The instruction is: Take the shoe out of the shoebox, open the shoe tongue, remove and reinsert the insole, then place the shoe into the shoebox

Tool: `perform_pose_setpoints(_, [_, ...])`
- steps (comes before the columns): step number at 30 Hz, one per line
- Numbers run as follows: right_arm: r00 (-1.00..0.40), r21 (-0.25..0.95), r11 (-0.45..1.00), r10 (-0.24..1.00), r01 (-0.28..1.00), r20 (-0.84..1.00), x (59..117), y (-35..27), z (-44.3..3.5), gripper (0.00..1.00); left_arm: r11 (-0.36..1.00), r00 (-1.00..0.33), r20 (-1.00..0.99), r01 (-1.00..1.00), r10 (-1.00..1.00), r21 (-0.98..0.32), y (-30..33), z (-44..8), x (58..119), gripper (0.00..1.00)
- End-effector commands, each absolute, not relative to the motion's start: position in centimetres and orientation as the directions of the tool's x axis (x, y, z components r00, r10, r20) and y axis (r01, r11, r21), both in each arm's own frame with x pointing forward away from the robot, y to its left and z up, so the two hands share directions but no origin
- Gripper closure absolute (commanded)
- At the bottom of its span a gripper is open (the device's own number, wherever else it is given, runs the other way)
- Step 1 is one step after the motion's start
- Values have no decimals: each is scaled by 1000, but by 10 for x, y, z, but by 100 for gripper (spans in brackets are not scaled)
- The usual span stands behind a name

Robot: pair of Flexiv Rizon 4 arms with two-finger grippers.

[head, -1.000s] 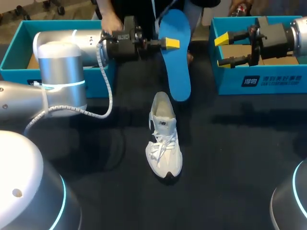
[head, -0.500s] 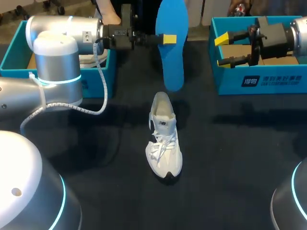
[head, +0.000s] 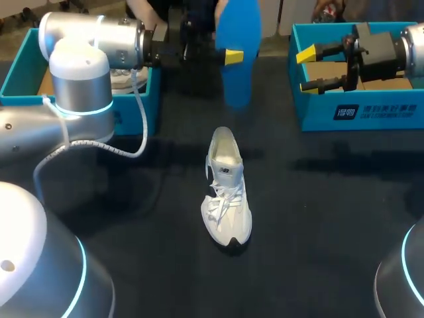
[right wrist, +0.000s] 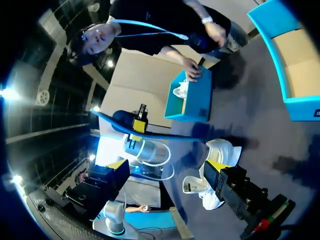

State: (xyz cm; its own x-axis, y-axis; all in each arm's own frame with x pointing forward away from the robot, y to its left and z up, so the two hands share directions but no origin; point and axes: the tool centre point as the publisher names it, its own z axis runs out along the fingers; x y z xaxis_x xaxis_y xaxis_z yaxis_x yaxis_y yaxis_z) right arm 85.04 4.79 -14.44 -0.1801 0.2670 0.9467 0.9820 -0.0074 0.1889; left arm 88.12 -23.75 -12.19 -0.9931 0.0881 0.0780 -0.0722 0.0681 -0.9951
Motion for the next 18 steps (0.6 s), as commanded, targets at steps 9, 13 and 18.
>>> perform_pose_setpoints(9, [-180, 189, -10, 268, 982, 946, 850, 49, -144, 0, -23, -832, -550, 550, 76, -835, -244, -120, 885, 100])
perform_pose_setpoints(13, [-180, 189, -10, 268, 982, 946, 850, 49, -144, 0, -38, -860, -504, 502, 77, -864, -244, -120, 883, 100])
perform_pose_setpoints(18, [-180, 189, -10, 268, 982, 946, 850, 49, -144, 0, -38, -860, -504, 502, 77, -864, -244, -120, 883, 100])
